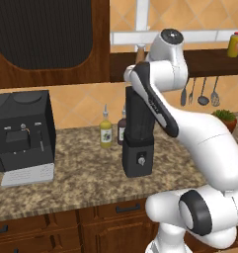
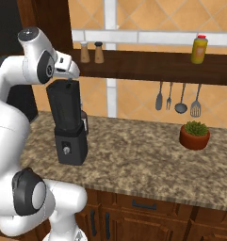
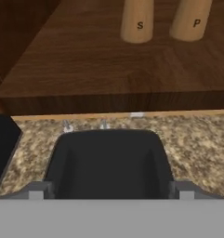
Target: Close the lid blender by securely placing the lid on top.
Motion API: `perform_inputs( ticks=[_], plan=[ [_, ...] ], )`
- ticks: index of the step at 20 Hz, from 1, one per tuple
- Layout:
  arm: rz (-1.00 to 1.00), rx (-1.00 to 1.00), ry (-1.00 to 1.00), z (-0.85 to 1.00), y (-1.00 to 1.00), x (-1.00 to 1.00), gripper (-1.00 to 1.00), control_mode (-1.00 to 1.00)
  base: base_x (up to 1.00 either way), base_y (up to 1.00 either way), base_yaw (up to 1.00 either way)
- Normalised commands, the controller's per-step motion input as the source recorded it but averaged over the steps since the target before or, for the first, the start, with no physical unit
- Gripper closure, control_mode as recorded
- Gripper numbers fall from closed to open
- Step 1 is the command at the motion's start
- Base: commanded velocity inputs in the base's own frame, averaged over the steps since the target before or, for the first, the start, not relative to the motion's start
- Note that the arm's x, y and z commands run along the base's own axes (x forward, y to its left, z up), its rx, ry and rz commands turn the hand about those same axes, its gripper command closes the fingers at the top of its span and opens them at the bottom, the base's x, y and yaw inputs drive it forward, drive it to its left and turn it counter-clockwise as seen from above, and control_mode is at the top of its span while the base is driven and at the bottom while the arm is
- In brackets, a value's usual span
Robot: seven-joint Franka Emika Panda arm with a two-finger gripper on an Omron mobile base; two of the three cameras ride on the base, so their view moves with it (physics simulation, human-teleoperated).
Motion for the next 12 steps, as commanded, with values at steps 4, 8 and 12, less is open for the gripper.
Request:
perform_inputs(
  ticks=[4,8,12],
  plan=[
    [0.0,0.01,-0.02,0.09,-0.09,-0.55,-1.0,-1.0,0.0,0.0,0.0],
    [-0.05,0.07,-0.06,0.0,-0.3,-0.99,-1.0,-1.0,0.0,0.0,0.0],
    [-0.05,0.08,-0.03,0.0,-0.45,-0.85,-1.0,-1.0,0.0,0.0,0.0]
  ],
)
